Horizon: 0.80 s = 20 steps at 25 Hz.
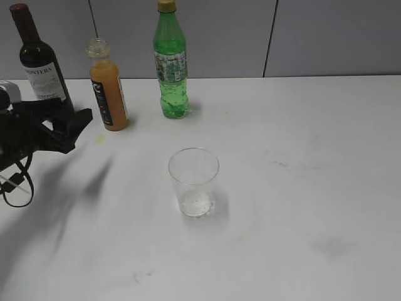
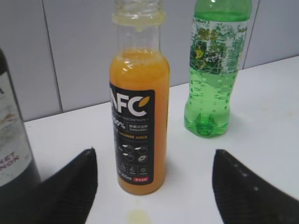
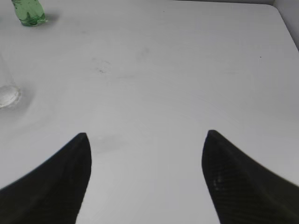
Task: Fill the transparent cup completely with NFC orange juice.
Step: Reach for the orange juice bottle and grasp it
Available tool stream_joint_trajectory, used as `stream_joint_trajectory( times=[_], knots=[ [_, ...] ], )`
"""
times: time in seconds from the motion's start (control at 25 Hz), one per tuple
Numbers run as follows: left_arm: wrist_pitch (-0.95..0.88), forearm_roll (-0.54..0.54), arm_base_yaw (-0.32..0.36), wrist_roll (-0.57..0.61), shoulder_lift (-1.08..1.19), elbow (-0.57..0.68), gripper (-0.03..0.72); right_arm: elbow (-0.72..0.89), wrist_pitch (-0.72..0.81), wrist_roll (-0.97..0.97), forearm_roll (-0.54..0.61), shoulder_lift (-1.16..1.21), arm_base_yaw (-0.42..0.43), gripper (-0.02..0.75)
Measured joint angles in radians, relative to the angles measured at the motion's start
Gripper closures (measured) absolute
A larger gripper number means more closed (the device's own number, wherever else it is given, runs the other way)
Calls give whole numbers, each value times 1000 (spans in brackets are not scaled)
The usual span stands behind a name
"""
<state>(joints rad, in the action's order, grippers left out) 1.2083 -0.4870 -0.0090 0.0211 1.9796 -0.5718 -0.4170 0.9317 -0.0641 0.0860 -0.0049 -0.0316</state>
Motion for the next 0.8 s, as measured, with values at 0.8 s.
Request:
stream_joint_trajectory(
  times=[0.8],
  knots=[
    [-90,-52,-34,-73,228,-319,47,0,0,0,0,0,0,164]
  ],
)
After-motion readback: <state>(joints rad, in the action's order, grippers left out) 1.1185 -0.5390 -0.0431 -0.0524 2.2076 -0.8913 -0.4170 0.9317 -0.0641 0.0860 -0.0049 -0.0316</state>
